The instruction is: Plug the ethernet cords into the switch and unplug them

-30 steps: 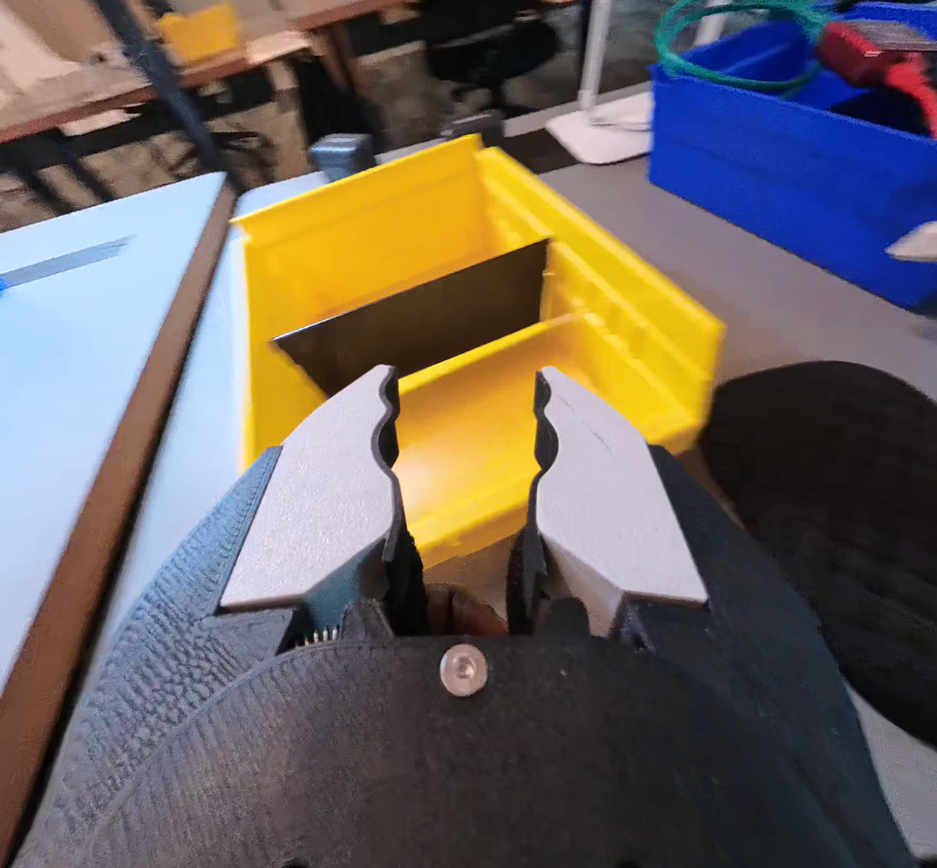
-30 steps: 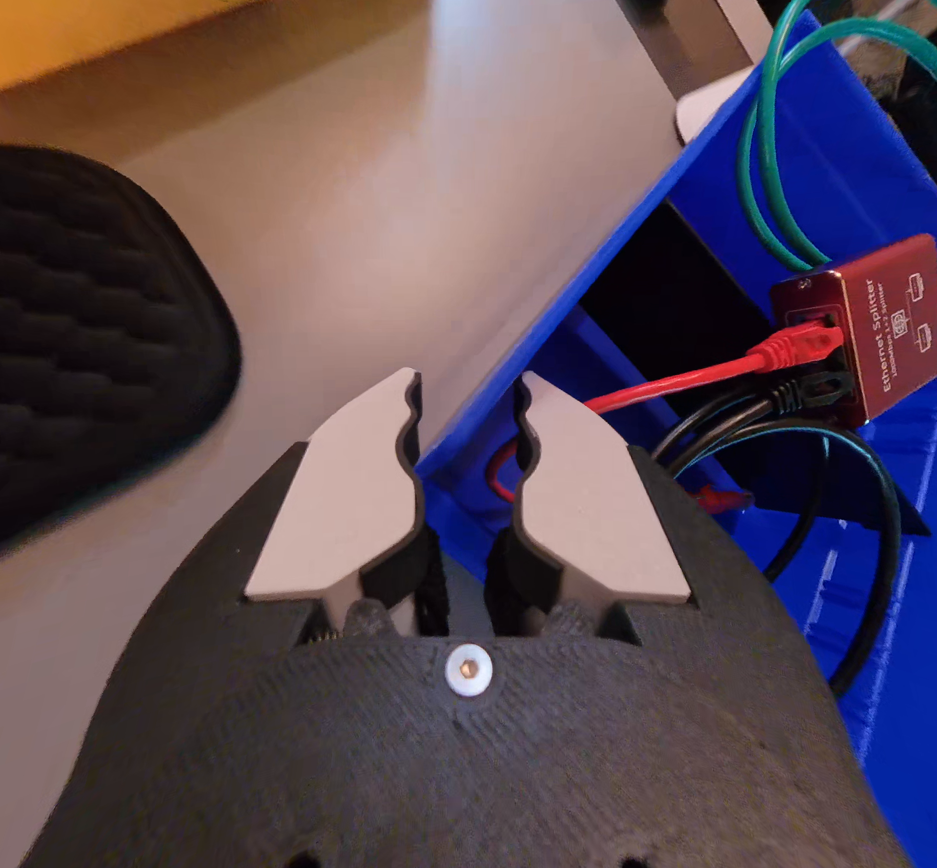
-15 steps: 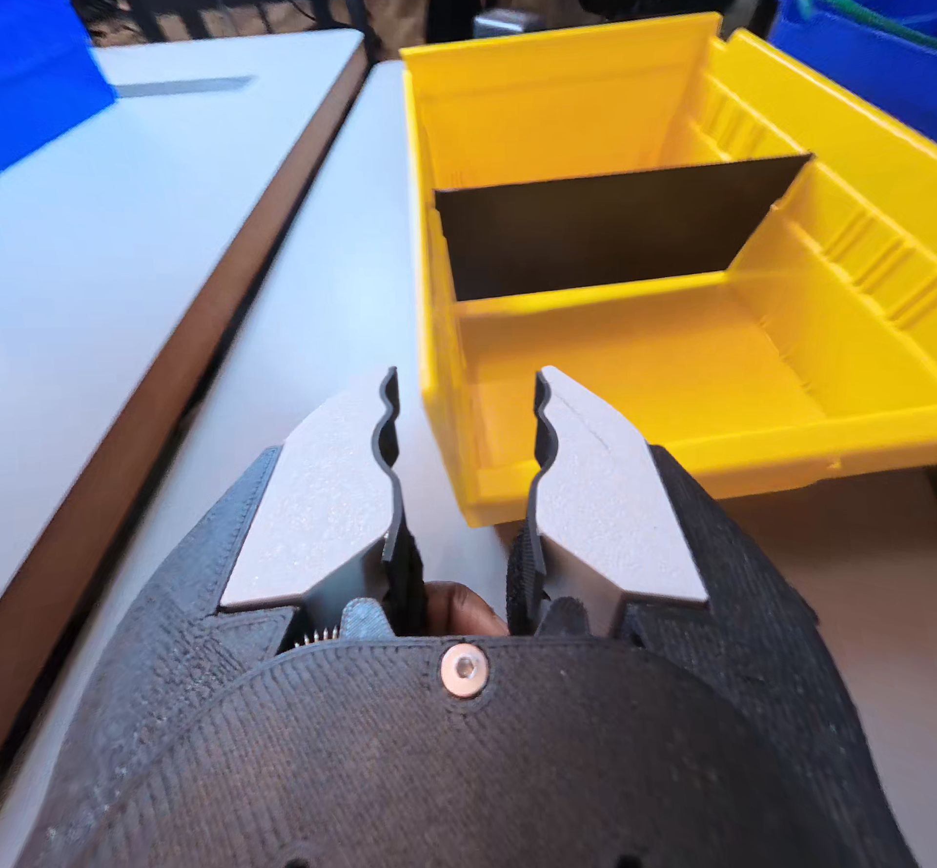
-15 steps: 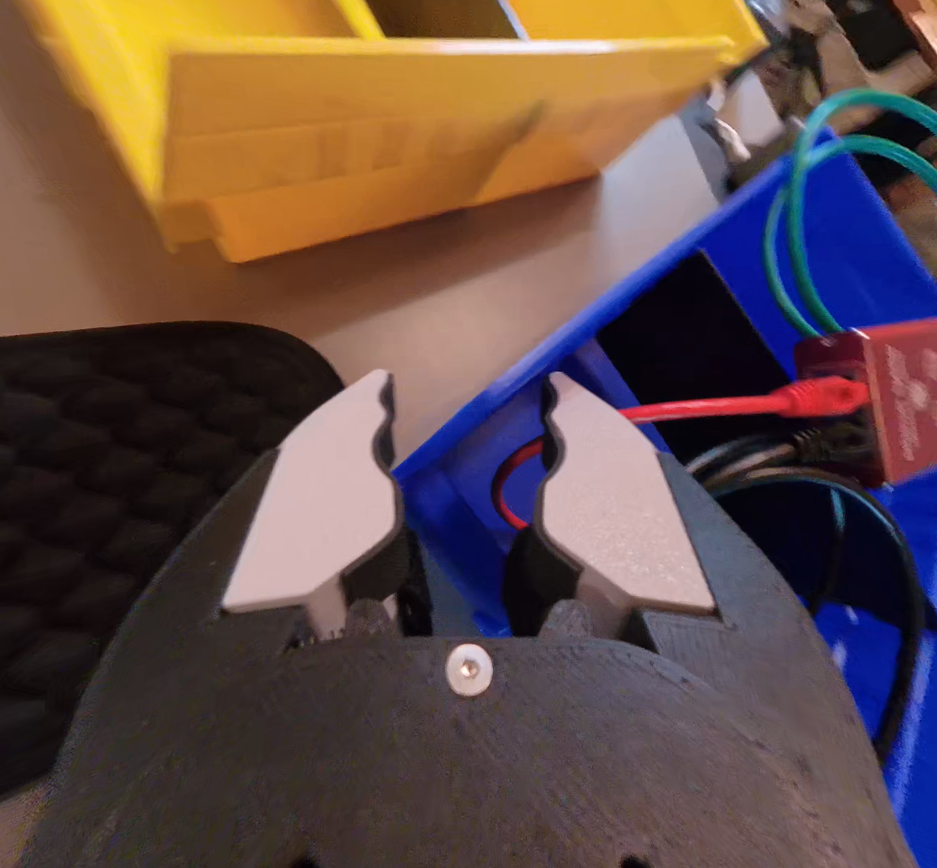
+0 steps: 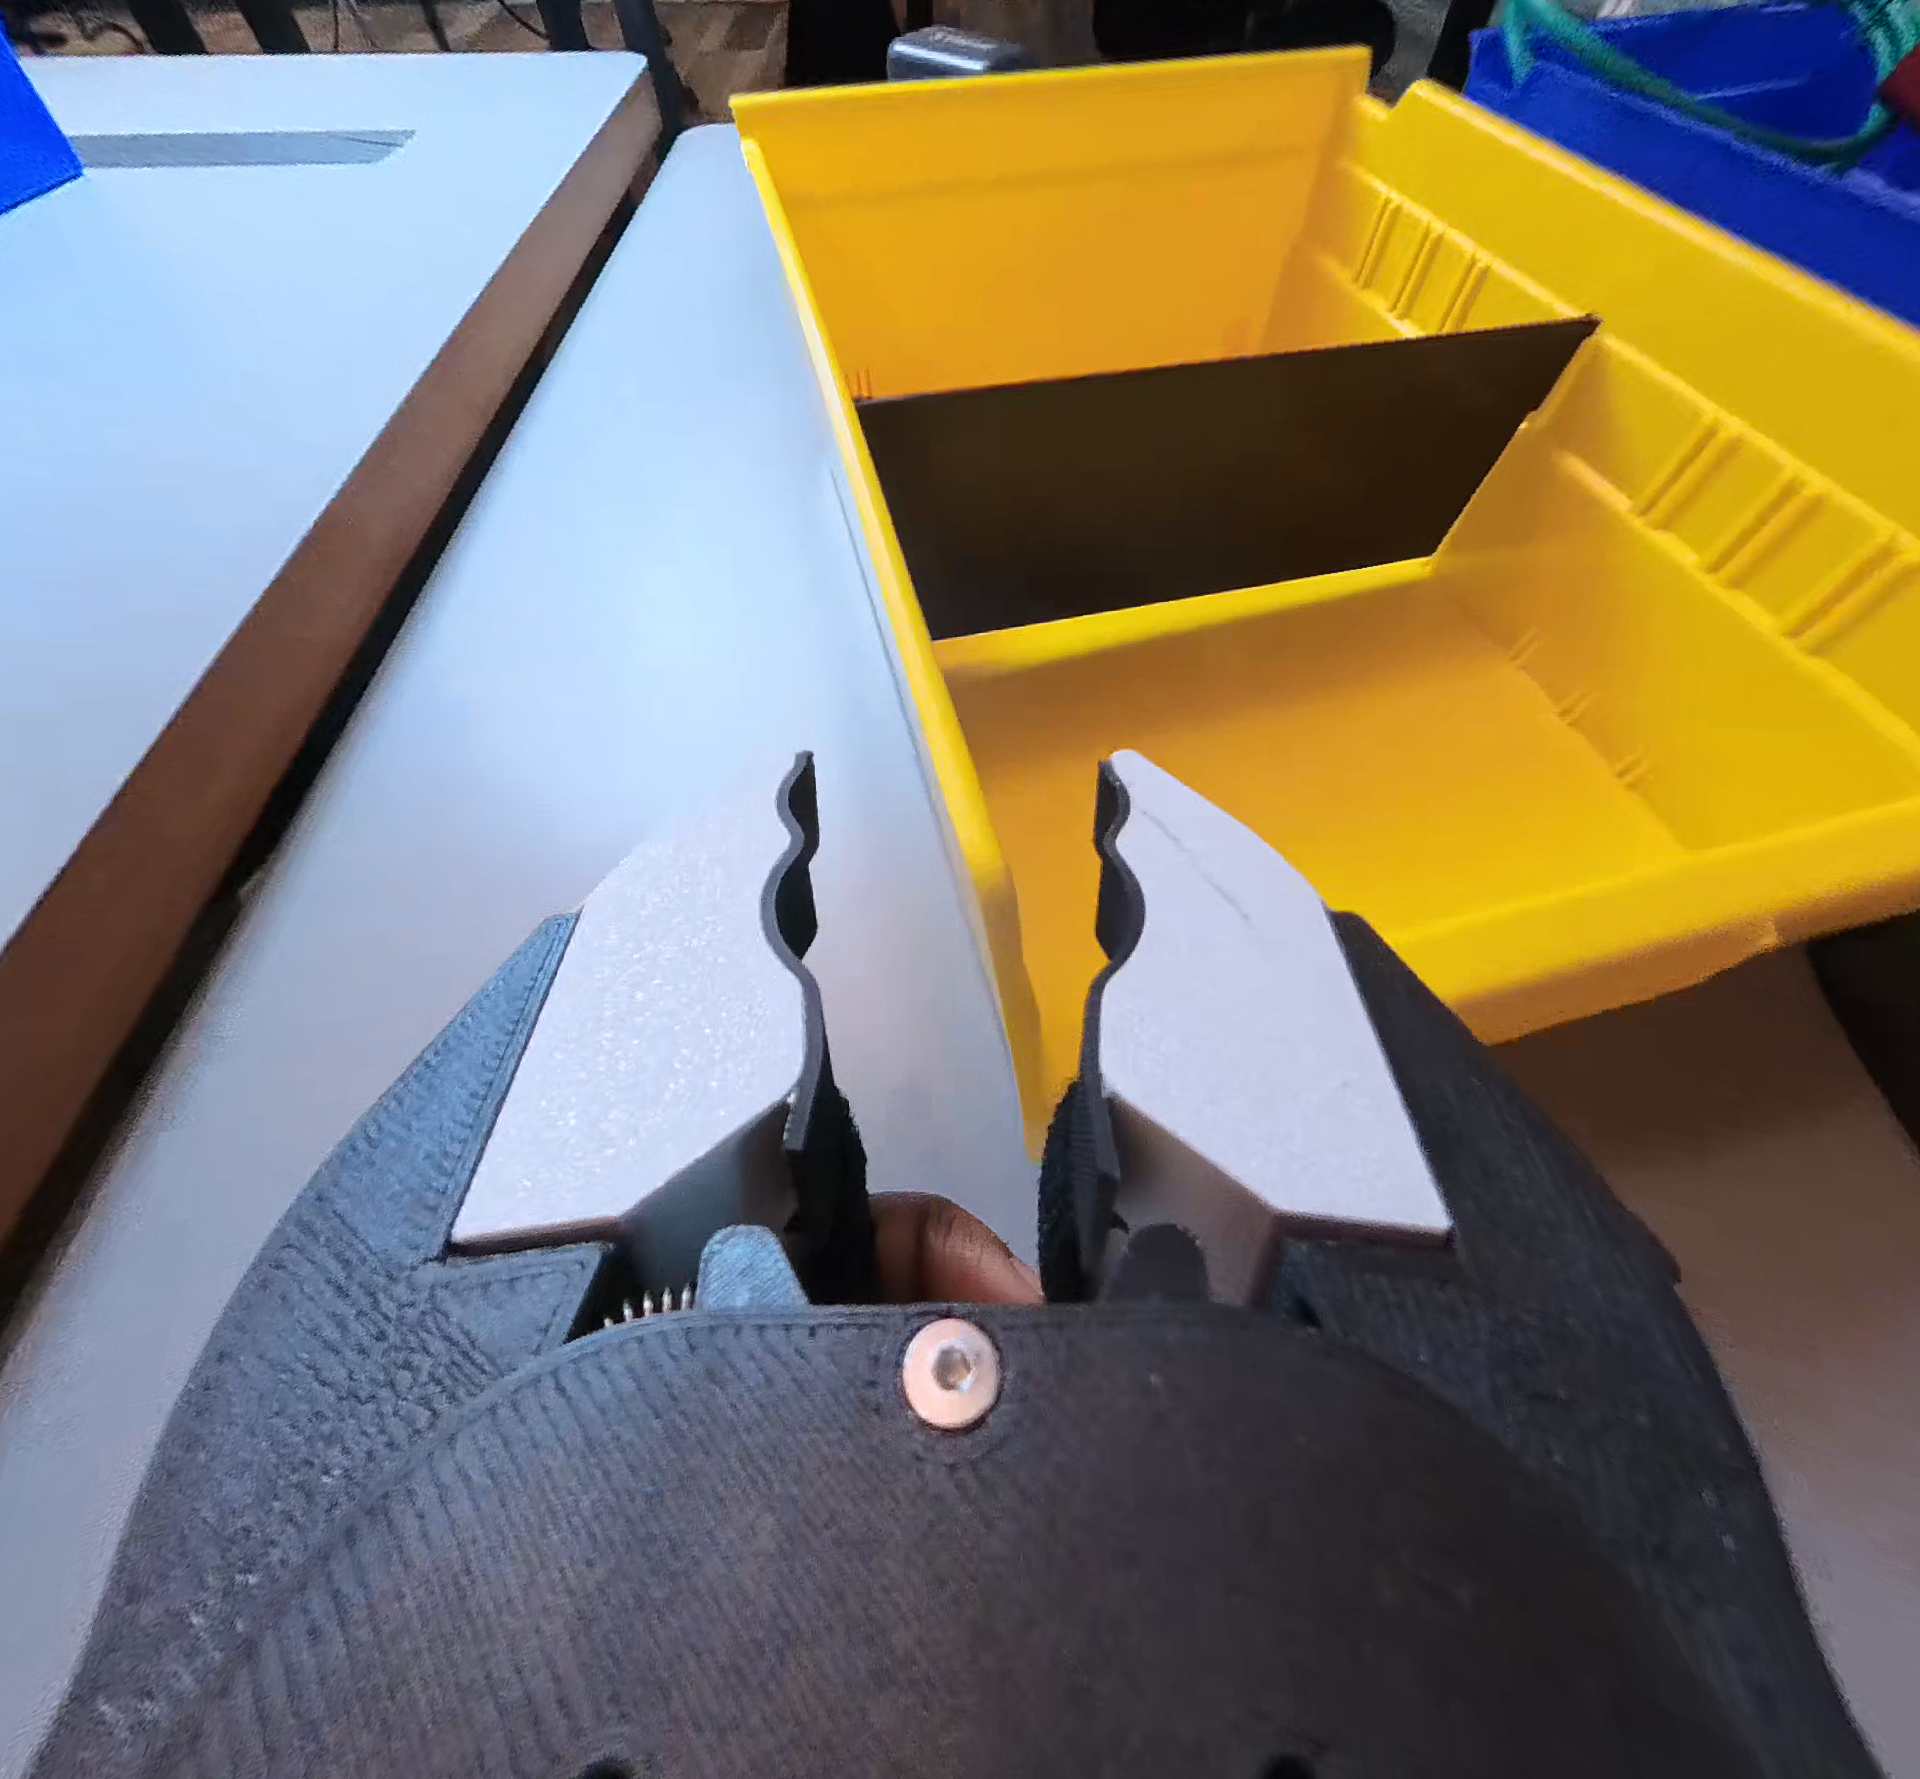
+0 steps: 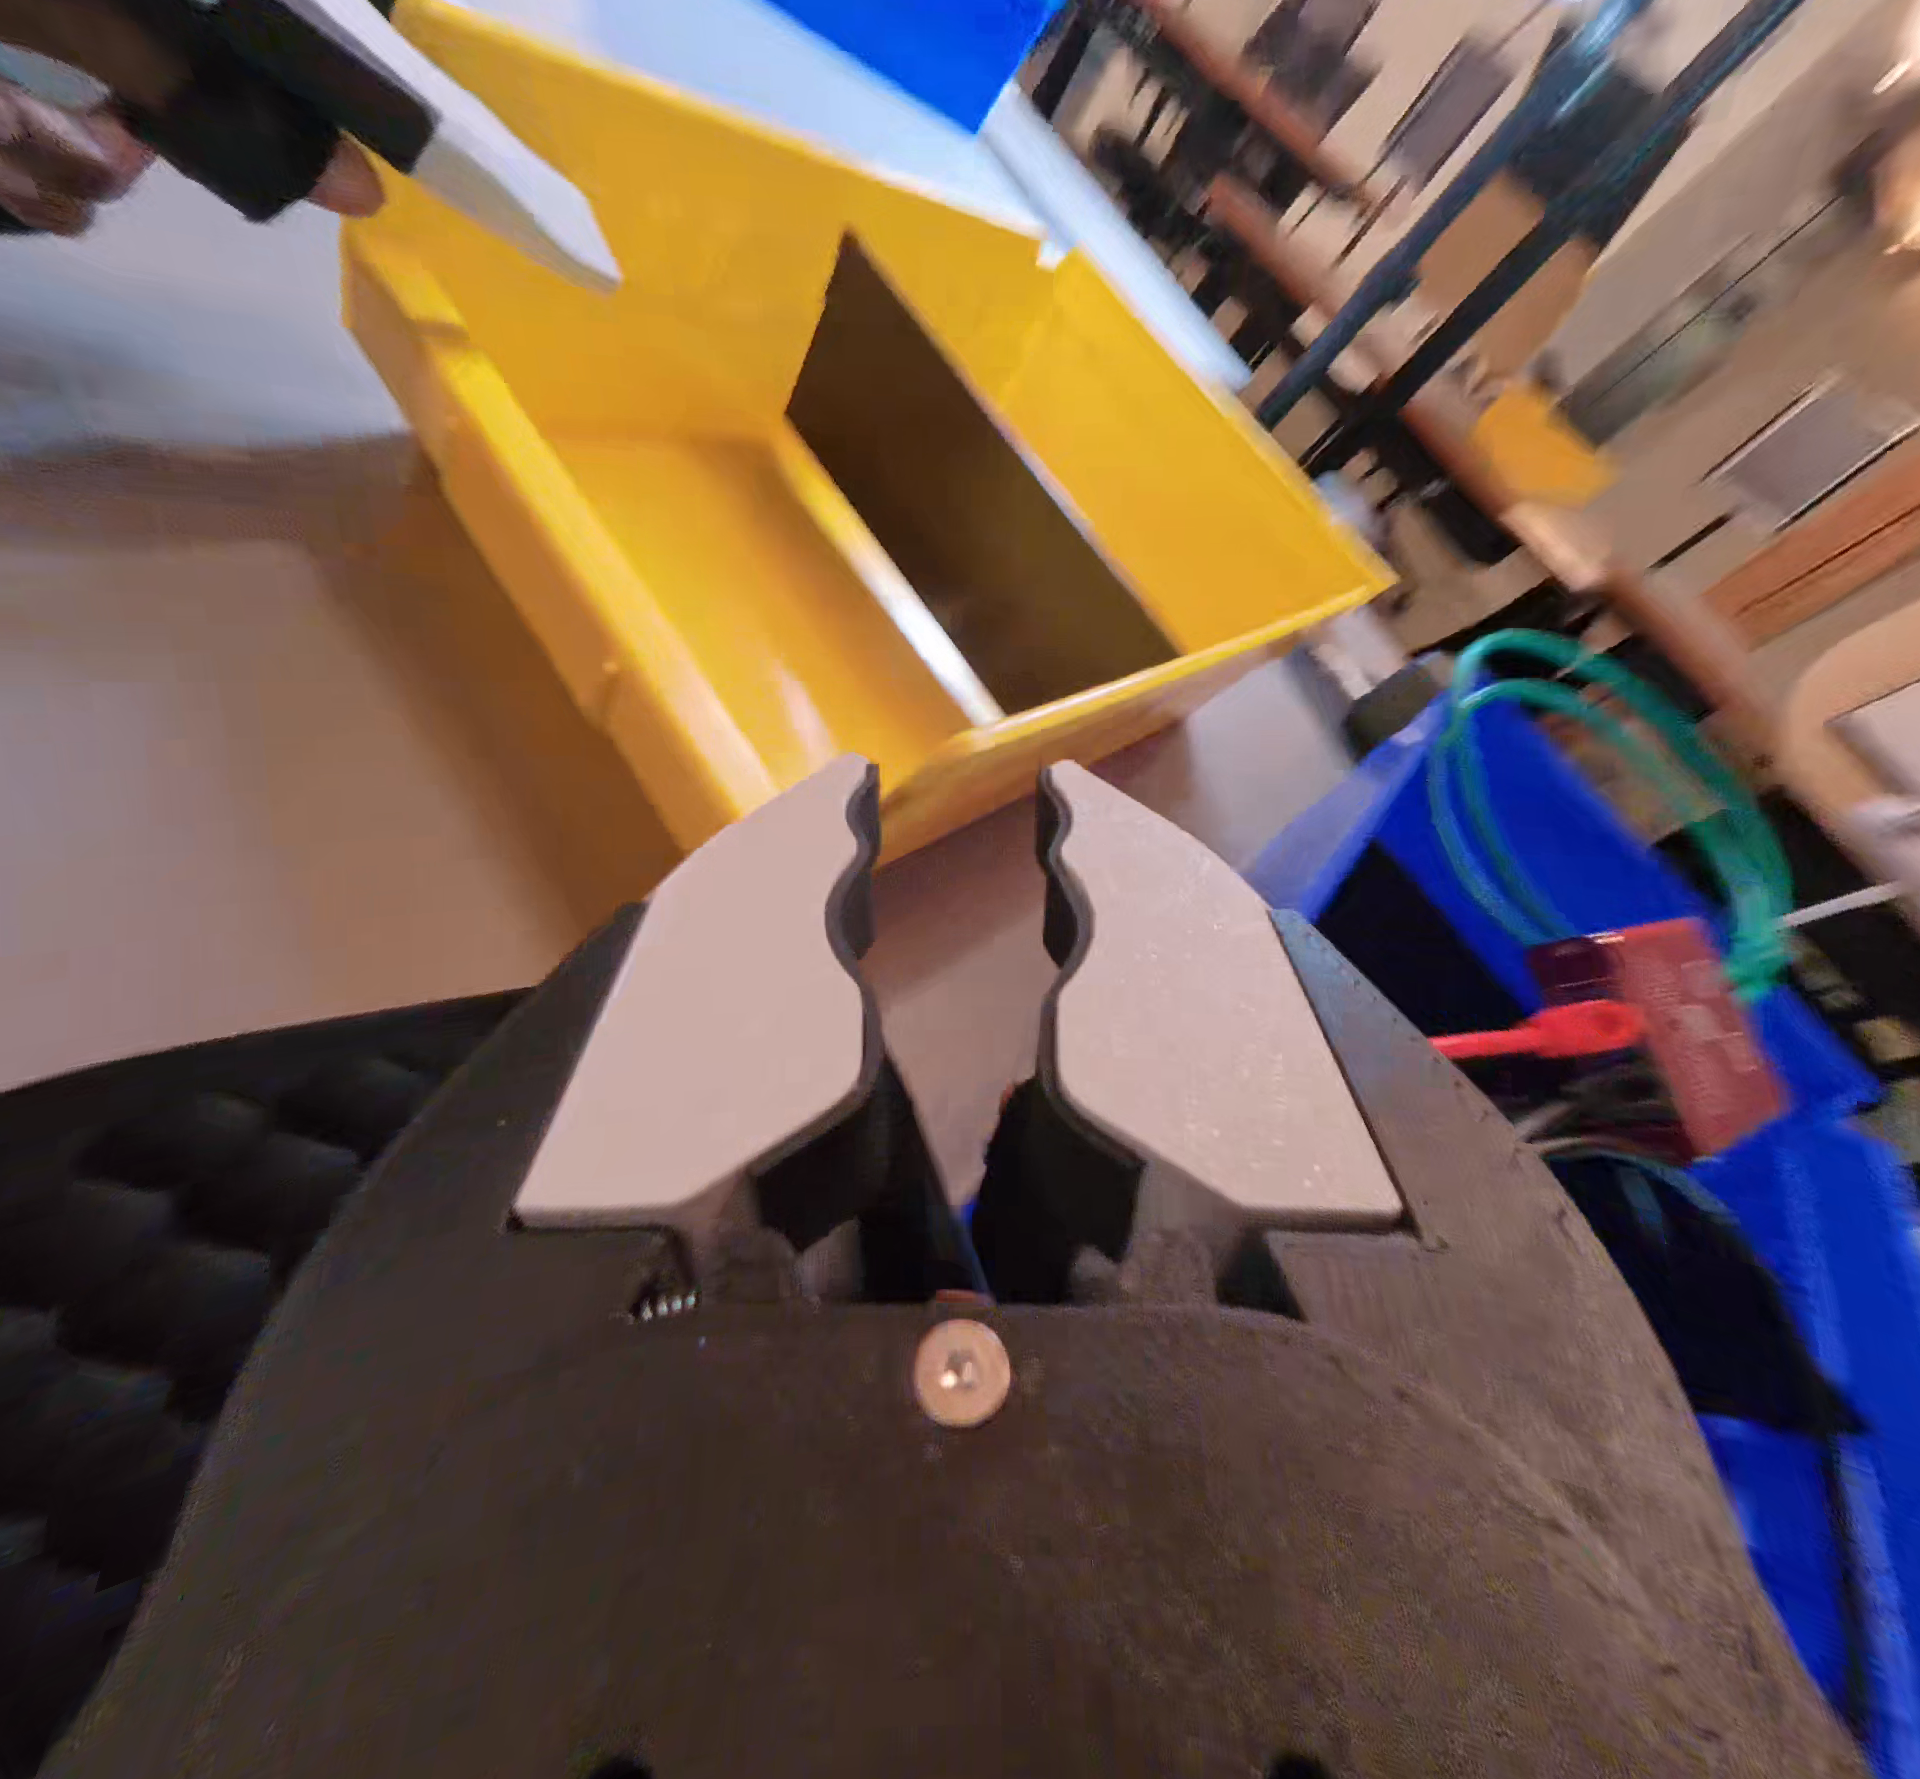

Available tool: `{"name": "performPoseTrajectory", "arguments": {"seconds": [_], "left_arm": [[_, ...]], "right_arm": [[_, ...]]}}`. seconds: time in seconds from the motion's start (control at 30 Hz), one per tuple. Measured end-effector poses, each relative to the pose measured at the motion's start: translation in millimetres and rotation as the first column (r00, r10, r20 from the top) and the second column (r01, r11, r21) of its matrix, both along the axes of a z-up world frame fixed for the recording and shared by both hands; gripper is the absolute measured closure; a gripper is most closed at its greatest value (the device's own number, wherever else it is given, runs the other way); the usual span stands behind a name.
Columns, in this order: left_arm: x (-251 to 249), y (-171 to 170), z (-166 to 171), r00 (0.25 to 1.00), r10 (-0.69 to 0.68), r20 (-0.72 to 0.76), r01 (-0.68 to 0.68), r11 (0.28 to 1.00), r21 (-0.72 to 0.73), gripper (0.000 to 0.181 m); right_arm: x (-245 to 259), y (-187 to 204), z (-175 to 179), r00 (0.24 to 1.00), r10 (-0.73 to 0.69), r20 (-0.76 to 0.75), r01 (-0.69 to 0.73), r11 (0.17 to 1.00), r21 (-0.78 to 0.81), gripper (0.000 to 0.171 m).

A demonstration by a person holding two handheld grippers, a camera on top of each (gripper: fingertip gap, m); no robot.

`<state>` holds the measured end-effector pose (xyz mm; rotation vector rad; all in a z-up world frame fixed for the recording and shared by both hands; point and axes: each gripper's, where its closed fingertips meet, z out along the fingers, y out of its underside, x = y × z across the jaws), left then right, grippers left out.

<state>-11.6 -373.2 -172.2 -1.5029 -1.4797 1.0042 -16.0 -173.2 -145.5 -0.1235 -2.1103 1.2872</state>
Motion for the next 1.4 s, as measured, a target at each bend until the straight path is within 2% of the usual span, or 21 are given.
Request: {"name": "performPoseTrajectory", "arguments": {"seconds": [0.07, 0.13, 0.17, 0.2, 0.3, 0.47, 0.6, 0.73, 0.97, 1.07, 1.2, 1.4], "left_arm": [[-4.5, -0.4, -4.0, 1.0, 0.005, -0.008, -0.005, 1.0, -0.024, 0.133], [-7.8, 2.3, 0.3, 0.999, 0.0, -0.05, -0.001, 1.0, -0.024, 0.156], [-8.7, 3.4, 3.5, 0.997, 0.006, -0.071, -0.006, 1.0, -0.008, 0.164], [-8.2, 2.1, 3.5, 0.998, 0.02, -0.067, -0.02, 1.0, -0.006, 0.171], [-7.5, 1.2, 13.9, 0.993, 0.06, -0.1, -0.066, 0.996, -0.058, 0.175], [4.3, 11.5, 66.9, 0.959, 0.101, -0.263, -0.133, 0.985, -0.105, 0.175], [15.3, 40.5, 121.8, 0.873, 0.094, -0.479, -0.155, 0.984, -0.089, 0.174], [18.9, 94.6, 160.6, 0.781, 0.049, -0.623, -0.092, 0.995, -0.037, 0.172], [-8.1, 214.1, 183.8, 0.739, -0.087, -0.668, 0.1, 0.995, -0.019, 0.172], [-24.6, 277.8, 185.1, 0.743, -0.185, -0.643, 0.207, 0.977, -0.041, 0.17], [-39.5, 368.1, 171.9, 0.76, -0.365, -0.537, 0.379, 0.921, -0.09, 0.165], [-72.3, 456.0, 137.2, 0.773, -0.474, -0.421, 0.476, 0.873, -0.109, 0.169]], "right_arm": [[1.0, -7.8, -11.7, 0.991, 0.004, 0.134, -0.004, 1.0, 0.005, 0.135], [-3.1, -11.2, -20.5, 0.975, -0.018, 0.22, 0.012, 1.0, 0.028, 0.128], [-6.1, -12.3, -24.6, 0.971, -0.027, 0.238, 0.017, 0.999, 0.043, 0.13], [-9.6, -12.8, -26.7, 0.972, -0.032, 0.233, 0.021, 0.999, 0.05, 0.14], [-11.8, -11.8, -21.3, 0.989, -0.034, 0.143, 0.026, 0.998, 0.057, 0.146], [-8.0, -1.7, 17.2, 0.999, -0.036, -0.026, 0.035, 0.999, -0.032, 0.148], [-6.5, 26.5, 63.2, 0.976, -0.09, -0.199, 0.065, 0.99, -0.126, 0.149], [-5.6, 81.4, 105.9, 0.932, -0.188, -0.31, 0.123, 0.968, -0.217, 0.152], [-2.6, 205.2, 133.3, 0.833, -0.419, -0.36, 0.326, 0.899, -0.293, 0.155], [-2.4, 268.3, 133.4, 0.772, -0.547, -0.324, 0.443, 0.829, -0.342, 0.156], [1.1, 352.2, 123.3, 0.693, -0.692, -0.201, 0.579, 0.701, -0.417, 0.159], [0.1, 431.3, 81.9, 0.589, -0.804, -0.083, 0.724, 0.571, -0.388, 0.159]]}}
